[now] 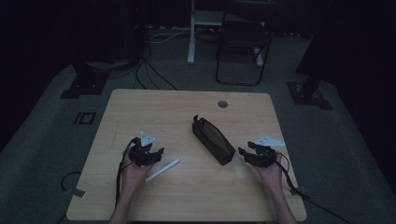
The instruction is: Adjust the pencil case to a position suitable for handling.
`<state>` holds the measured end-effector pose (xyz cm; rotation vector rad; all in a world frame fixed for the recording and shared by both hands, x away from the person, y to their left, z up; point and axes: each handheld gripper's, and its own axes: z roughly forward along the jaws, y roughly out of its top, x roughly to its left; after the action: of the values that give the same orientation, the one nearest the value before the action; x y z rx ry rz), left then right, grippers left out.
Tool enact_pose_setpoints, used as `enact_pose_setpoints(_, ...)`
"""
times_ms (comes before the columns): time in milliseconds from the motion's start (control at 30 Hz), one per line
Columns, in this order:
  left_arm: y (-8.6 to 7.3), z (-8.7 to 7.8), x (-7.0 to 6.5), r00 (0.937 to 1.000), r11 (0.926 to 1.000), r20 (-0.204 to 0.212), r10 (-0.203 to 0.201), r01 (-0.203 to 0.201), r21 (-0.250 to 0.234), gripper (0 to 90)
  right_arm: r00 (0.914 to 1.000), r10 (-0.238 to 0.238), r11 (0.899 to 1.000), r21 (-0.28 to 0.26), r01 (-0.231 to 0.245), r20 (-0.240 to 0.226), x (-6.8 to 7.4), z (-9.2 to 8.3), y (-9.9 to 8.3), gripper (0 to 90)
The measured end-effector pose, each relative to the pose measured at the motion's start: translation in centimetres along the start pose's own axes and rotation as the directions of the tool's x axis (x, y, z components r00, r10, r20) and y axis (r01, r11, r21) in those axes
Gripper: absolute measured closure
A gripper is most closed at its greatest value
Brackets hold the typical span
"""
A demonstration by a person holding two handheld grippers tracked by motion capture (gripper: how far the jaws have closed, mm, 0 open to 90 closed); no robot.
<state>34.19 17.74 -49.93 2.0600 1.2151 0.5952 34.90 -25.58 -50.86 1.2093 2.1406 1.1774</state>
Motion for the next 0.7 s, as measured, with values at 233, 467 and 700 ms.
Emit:
enact_pose_setpoints(233, -1.6, -1.2, -0.7, 0.9988, 0.9995, -0.038, 0.031, -0.031, -0.004, 42.2, 0.9997, -0.004, 1.0, -0.011, 0.004, -0.025, 2.3, 0.3, 1.2, 41.6)
enact_pose_setpoints(467, -2.2, -1.6, -0.9, 0.9987, 0.9992, -0.04, 0.033, -0.034, -0.023, 42.0, 0.9999, 0.003, 1.0, 0.017, -0.003, -0.014, 3.7, 1.5, 2.2, 41.8)
enact_pose_setpoints(700, -2.4, -1.0, -1.1, 0.9982, 0.9988, -0.035, 0.049, -0.049, 0.003, 41.8, 0.9995, -0.012, 0.997, 0.082, 0.014, -0.029, 3.9, 3.1, 2.4, 58.3)
